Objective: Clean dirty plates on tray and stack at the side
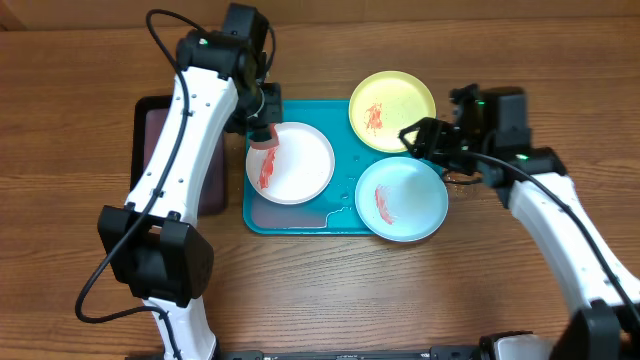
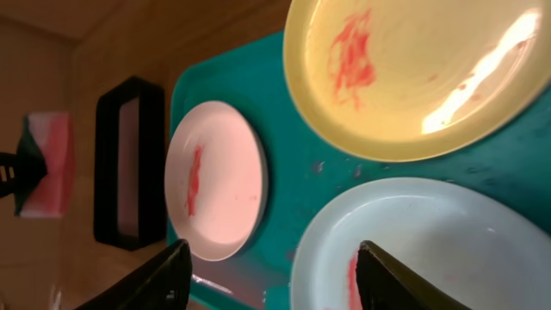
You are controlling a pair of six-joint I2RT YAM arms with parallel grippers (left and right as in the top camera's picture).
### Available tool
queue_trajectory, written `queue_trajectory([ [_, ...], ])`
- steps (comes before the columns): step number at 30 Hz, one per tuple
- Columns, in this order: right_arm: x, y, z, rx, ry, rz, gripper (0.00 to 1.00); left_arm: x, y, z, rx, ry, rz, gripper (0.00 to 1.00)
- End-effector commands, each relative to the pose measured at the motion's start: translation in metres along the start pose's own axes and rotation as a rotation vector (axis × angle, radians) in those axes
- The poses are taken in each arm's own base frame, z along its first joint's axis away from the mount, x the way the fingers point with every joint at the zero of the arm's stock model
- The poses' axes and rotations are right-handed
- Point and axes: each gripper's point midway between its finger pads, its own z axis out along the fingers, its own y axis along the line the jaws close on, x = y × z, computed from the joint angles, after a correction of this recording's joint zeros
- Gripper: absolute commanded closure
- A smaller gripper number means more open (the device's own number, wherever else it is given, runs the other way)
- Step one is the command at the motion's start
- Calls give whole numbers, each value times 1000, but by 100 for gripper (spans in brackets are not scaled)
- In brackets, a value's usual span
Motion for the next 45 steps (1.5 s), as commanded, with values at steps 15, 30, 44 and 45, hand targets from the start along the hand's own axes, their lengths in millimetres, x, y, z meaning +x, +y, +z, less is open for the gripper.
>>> queue_trajectory([
  [15, 26, 45, 127, 157, 96, -168, 51, -10, 8, 18, -74, -97, -173, 96],
  [30, 52, 4, 172, 211, 184, -160, 68, -15, 11, 19, -89, -117, -175, 96],
  [44, 65, 5, 178, 171, 241, -138, 92, 2, 18, 45, -116, -59, -173, 96],
  [45, 66, 5, 177, 173, 244, -133, 95, 4, 19, 50, -119, -53, -172, 96],
])
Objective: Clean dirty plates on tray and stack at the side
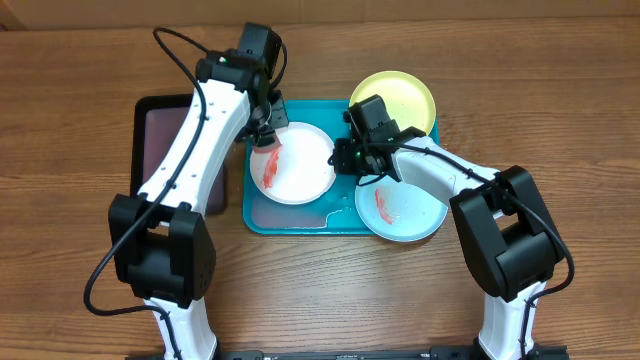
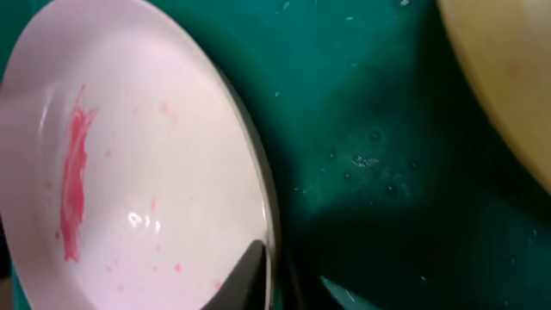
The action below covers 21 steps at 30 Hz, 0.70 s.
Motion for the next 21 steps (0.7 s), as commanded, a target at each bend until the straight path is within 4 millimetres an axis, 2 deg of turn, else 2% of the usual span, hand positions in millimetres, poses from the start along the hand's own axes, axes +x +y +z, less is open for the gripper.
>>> queue_trajectory([
  [1, -1, 0, 3, -6, 10, 10, 96, 10, 6, 10, -22, 7, -10, 96],
  [6, -1, 0, 3, -4, 13, 13, 96, 24, 7, 37, -10, 35, 23, 96],
  [15, -2, 0, 3, -6, 10, 25, 95, 47, -6, 83, 52, 17, 239, 96],
  [19, -1, 0, 3, -6, 10, 25, 95, 67, 9, 98, -36, 37, 302, 96],
  [21, -1, 0, 3, -5, 12, 25, 95, 76, 10, 102, -35, 60, 348, 96],
])
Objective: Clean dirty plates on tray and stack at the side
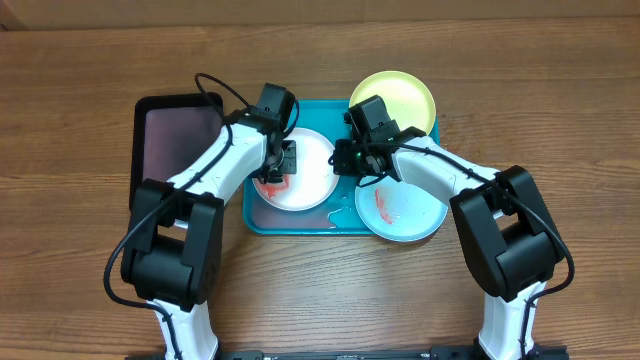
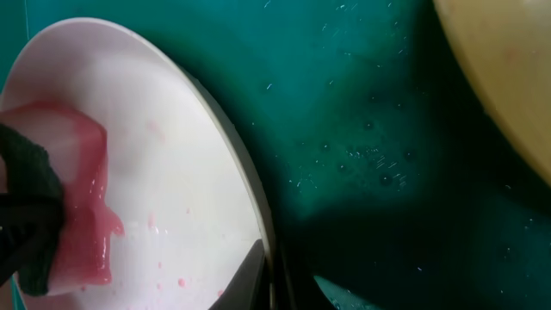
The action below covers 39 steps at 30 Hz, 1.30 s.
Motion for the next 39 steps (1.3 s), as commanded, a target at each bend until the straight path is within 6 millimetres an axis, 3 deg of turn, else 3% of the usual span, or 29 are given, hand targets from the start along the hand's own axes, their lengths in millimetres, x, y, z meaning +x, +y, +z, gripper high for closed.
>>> queue_trajectory([
  [1, -3, 1, 3, -7, 1, 7, 95, 24, -2, 4, 5, 56, 144, 96],
  [6, -3, 1, 3, -7, 2, 7, 95, 50, -68, -14, 417, 125, 438, 96],
  [10, -3, 2, 3, -11, 3, 10, 95, 46, -82, -23, 508, 100, 463, 96],
  [13, -3, 4, 3, -23, 7, 10, 95, 24, -66, -12, 363, 40, 355, 96],
  [19, -1, 3, 3, -22, 14, 12, 95, -31, 2, -4, -76, -172, 28, 96],
  [23, -1, 3, 3, -22, 14, 12, 95, -45, 17, -9, -165, -244, -31, 96],
  [25, -1, 3, 3, -22, 14, 12, 95, -38, 18, -7, -169, -211, -19, 96],
  [30, -1, 7, 3, -39, 15, 9, 95, 10, 7, -1, -82, 5, 116, 96],
  [35, -1, 8, 3, -48, 18, 13, 95, 50, -54, -12, 332, 141, 422, 96],
  [39, -1, 13, 3, -73, 24, 18, 95, 41, -80, -20, 477, 83, 442, 96],
])
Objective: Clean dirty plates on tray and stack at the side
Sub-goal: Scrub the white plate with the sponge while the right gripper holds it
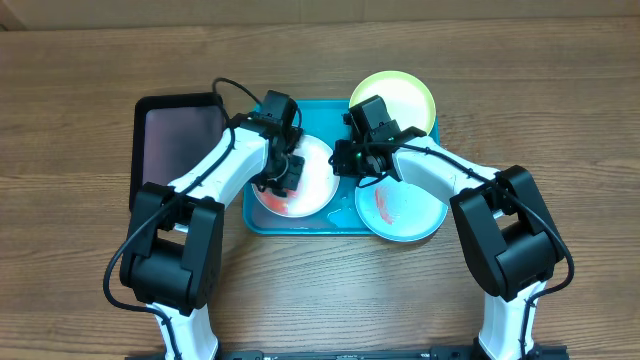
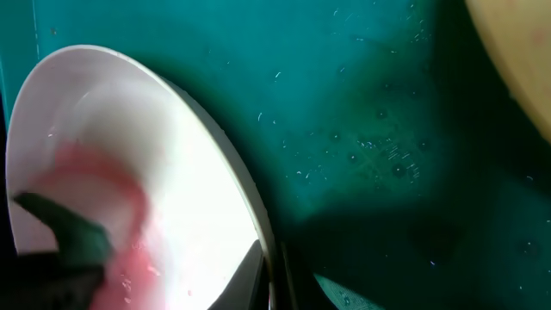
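Note:
On the teal tray [image 1: 340, 215] lie three plates. The white plate [image 1: 315, 165] sits at its left, pink-smeared where the sponge has rubbed. My left gripper [image 1: 283, 180] is shut on a pink-stained sponge [image 2: 103, 185], which is pressed onto that plate. The sponge is blurred in the right wrist view. My right gripper [image 2: 280, 288] is shut on the white plate's [image 2: 172, 146] right rim, one finger inside and one outside. The yellow plate [image 1: 395, 95] and the light blue plate [image 1: 410, 215] each carry a red smear.
A black rectangular tray [image 1: 170, 135] stands on the wooden table left of the teal tray. The yellow plate's edge [image 2: 525, 77] shows at the top right of the right wrist view. Both arms cross over the teal tray's middle.
The left gripper and sponge have shifted from the white plate's left part toward its near part. Pink smearing now covers more of the plate. The right gripper has kept its hold on the rim.
At first the left gripper held the sponge above the white plate's left edge, and the right gripper stood open by the blue plate. Then the right gripper was at the white plate's right rim. After that the sponge was down on the plate, and now sits nearer.

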You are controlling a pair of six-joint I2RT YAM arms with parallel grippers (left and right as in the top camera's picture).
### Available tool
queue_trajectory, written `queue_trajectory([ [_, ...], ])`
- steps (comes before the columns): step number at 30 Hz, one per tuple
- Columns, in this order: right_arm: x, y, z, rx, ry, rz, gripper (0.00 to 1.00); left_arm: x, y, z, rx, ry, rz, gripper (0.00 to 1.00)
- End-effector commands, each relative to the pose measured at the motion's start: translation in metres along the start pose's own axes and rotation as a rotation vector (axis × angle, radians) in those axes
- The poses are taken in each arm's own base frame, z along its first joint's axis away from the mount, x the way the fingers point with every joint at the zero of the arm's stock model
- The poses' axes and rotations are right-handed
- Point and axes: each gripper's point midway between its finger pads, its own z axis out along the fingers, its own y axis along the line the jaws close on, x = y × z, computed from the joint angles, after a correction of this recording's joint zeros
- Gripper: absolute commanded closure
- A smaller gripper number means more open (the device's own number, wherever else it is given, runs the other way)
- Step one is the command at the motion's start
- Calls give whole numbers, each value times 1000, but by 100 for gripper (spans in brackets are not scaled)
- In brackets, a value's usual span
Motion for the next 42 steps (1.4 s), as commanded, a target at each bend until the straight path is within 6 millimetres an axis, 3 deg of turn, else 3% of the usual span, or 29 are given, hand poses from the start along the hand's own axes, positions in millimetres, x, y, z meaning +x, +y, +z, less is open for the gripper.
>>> queue_trajectory([
  [1, -4, 8, 3, -45, 6, 21, 95, -13, -50, -4, 267, -70, 125, 96],
  [4, -4, 8, 3, -45, 7, 28, 95, -39, -39, -4, 195, -167, 79, 96],
  [9, -3, 8, 3, -42, 10, 29, 95, -73, 6, -9, -56, -308, -48, 96],
  [12, -2, 7, 3, -39, 14, 31, 95, -73, 40, -15, -242, -331, -172, 96],
  [14, -2, 7, 3, -39, 14, 31, 95, -58, 53, -15, -313, -290, -245, 96],
  [20, -2, 7, 3, -39, 14, 31, 95, -1, 35, -2, -249, -39, -230, 96],
  [24, -2, 7, 3, -40, 14, 31, 95, 24, -5, 3, -50, 89, -140, 96],
  [27, -3, 8, 3, -42, 11, 30, 95, 22, -45, 1, 175, 88, 10, 96],
  [29, -3, 8, 3, -42, 10, 29, 95, 13, -54, 0, 225, 48, 50, 96],
  [34, -2, 7, 3, -40, 15, 31, 96, -18, -51, 0, 199, -80, 75, 96],
  [37, -1, 7, 3, -38, 17, 32, 96, -31, -38, 1, 121, -128, 40, 96],
  [42, -1, 6, 3, -37, 19, 32, 96, -18, -22, 4, 32, -78, -16, 96],
])
